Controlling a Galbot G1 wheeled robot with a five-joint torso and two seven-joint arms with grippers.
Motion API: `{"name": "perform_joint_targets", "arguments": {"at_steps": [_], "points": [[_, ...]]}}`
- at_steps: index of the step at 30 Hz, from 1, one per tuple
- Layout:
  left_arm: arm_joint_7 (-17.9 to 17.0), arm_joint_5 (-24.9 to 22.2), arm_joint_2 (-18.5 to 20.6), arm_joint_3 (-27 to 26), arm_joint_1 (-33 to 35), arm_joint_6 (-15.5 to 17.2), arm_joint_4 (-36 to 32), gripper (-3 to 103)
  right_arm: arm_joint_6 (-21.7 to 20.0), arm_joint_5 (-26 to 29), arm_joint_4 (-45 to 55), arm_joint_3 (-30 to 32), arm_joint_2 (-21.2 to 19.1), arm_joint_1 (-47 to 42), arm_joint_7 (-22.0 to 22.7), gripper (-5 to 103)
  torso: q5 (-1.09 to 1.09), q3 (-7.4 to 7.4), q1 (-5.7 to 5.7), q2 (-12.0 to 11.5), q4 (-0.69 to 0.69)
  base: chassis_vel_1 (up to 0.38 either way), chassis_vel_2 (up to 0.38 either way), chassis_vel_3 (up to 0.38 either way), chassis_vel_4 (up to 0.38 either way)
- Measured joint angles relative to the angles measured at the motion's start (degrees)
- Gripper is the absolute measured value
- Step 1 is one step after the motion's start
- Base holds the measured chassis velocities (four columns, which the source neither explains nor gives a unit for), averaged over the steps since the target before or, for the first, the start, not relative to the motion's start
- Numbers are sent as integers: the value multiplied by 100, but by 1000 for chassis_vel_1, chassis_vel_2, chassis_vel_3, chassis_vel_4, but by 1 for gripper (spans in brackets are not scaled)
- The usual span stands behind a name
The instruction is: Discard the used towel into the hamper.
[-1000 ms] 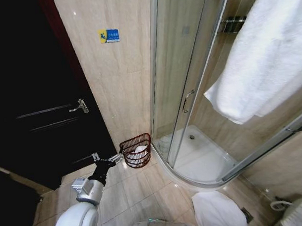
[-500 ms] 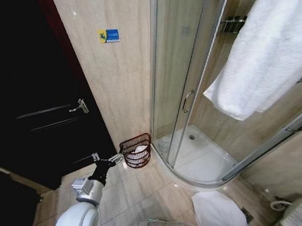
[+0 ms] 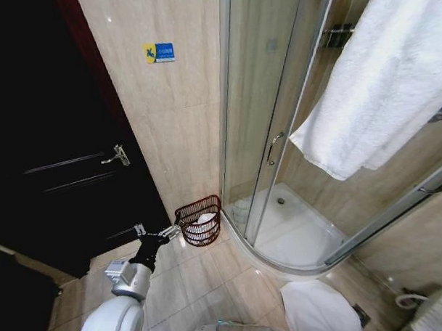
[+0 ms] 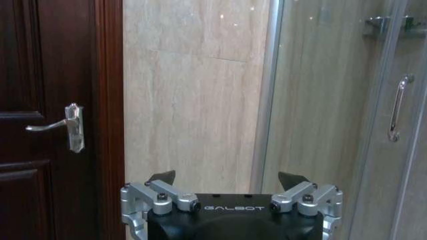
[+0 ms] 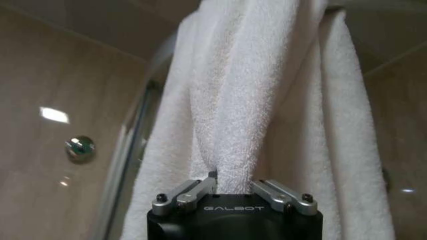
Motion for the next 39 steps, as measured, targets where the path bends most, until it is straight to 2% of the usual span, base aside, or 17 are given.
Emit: {"name": "perform_joint_targets", "arguments": {"at_steps": [4, 10, 12, 14, 16, 17, 18, 20, 25, 29, 33, 34, 38, 39], "points": [[0, 0, 0, 0, 0, 0, 0, 100, 101, -222, 144, -56, 262, 127, -439, 5, 1, 0, 0, 0, 0, 0, 0, 0, 0], [0, 0, 0, 0, 0, 0, 0, 100, 106, -450, 299, -45, 458, 277, -615, 5, -1, 0, 0, 0, 0, 0, 0, 0, 0], [0, 0, 0, 0, 0, 0, 0, 100, 111, -733, 472, -40, 620, 329, -625, 5, -1, 0, 0, 0, 0, 0, 0, 0, 0], [0, 0, 0, 0, 0, 0, 0, 100, 114, -857, 543, -39, 694, 344, -622, 5, 0, 0, 0, 0, 0, 0, 0, 0, 0], [0, 0, 0, 0, 0, 0, 0, 100, 126, -1325, 680, -41, 847, 356, -524, 5, 0, 0, 0, 0, 1, 0, 0, 0, 0], [0, 0, 0, 0, 0, 0, 0, 100, 126, -1325, 680, -41, 847, 356, -524, 5, 0, 0, 0, 0, 1, 0, 0, 0, 0], [0, 0, 0, 0, 0, 0, 0, 100, 158, -1901, 750, -60, 989, 348, -462, 5, -1, 1, 0, 0, 2, 0, 0, 0, 0], [0, 0, 0, 0, 0, 0, 0, 100, 212, -2562, 818, -79, 1197, 329, -431, 5, 1, 1, 0, 0, 2, 0, 0, 0, 0], [0, 0, 0, 0, 0, 0, 0, 100, 236, -2842, 1034, -79, 1499, 306, -269, 5, -2, 1, 0, 0, 0, 0, 0, 0, 0], [0, 0, 0, 0, 0, 0, 0, 100, 239, -3012, 1542, -56, 2101, 179, -47, 5, 2, 1, 0, 0, 1, 0, 0, 0, 0], [0, 0, 0, 0, 0, 0, 0, 100, 311, -3330, 1730, -50, 2366, 87, -34, 5, 3, 1, 0, 0, 1, 0, 0, 0, 0], [0, 0, 0, 0, 0, 0, 0, 100, 336, -3465, 1836, -35, 2547, 30, -32, 5, 0, 1, 0, 0, 1, 0, 0, 0, 0], [0, 0, 0, 0, 0, 0, 0, 100, 346, -3551, 1950, -18, 2780, -65, -24, 5, -2, 0, 0, 0, 0, 0, 0, 0, 0], [0, 0, 0, 0, 0, 0, 0, 100, 360, -3631, 2011, -12, 2947, -153, -24, 5, -1, 0, 0, 0, 0, 0, 0, 0, 0]]}}
